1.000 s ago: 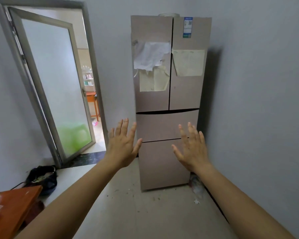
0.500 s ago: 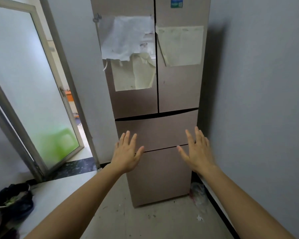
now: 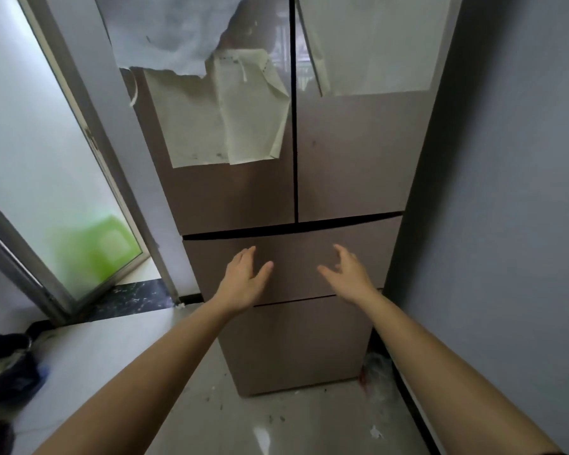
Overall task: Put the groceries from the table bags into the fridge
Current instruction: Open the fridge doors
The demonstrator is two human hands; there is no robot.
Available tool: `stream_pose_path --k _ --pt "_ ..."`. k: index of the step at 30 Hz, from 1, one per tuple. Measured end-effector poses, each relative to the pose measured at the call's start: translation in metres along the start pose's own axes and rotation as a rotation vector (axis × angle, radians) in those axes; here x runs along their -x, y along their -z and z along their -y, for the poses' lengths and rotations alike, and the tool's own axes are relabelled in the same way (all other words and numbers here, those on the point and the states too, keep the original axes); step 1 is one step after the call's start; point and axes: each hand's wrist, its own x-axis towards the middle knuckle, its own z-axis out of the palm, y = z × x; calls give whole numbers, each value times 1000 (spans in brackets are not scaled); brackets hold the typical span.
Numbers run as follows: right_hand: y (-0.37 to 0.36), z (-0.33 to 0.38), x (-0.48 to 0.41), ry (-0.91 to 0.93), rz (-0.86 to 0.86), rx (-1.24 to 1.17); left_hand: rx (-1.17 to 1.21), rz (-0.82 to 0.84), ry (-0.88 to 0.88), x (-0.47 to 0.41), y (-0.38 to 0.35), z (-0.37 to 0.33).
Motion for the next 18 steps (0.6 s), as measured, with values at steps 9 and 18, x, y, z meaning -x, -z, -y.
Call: stream_pose_path --k 9,18 --pt "-17 17 -132 -283 -68 -600 887 11 410 -141 -26 4" --pt "-47 30 -207 -494 -160 -1282 1134 -15 516 -197 -55 16"
